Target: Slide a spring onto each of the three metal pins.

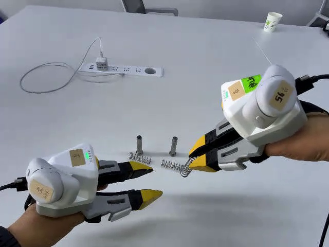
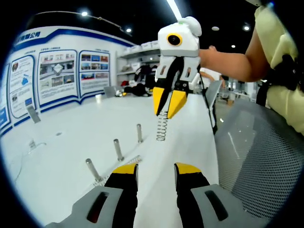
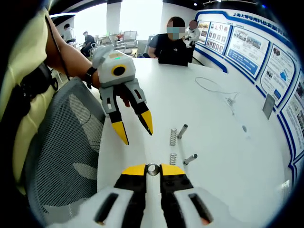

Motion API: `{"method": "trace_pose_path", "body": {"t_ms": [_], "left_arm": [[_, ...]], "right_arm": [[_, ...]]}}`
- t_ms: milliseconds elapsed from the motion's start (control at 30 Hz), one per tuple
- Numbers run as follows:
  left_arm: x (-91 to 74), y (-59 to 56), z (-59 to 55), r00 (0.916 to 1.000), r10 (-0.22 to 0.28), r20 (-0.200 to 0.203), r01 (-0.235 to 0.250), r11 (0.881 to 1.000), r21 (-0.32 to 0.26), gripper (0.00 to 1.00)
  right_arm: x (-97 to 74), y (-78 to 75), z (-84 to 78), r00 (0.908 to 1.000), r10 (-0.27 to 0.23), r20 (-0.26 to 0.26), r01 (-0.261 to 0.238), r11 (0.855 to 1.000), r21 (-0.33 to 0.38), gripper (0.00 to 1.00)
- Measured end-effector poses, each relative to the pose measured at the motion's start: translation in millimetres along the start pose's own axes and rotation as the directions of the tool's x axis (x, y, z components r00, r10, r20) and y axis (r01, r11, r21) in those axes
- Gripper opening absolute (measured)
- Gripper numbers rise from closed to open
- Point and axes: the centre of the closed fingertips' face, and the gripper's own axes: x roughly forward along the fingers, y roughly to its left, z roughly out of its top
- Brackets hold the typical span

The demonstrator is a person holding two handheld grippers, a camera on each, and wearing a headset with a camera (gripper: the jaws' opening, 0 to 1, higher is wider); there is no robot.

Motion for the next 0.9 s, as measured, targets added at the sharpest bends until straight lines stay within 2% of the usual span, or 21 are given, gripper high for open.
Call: {"method": "trace_pose_path", "body": {"t_ms": [267,600,900], "left_arm": [[-10.2,10.1,-4.3,0.9991,0.042,0.002,-0.042,0.999,-0.027,0.41],[-20.3,20.6,-11.0,0.9953,0.097,-0.008,-0.097,0.994,-0.059,0.5],[-23.1,20.8,-11.3,0.9937,0.111,-0.011,-0.112,0.991,-0.071,0.54]], "right_arm": [[-15.1,-18.6,-12.8,0.9981,-0.055,-0.027,0.056,0.998,0.031,0.11],[-35.4,-53.9,-27.0,0.9869,-0.149,-0.063,0.153,0.986,0.067,0.11],[-34.3,-71.4,-36.9,0.979,-0.172,-0.109,0.18,0.981,0.069,0.11]]}}
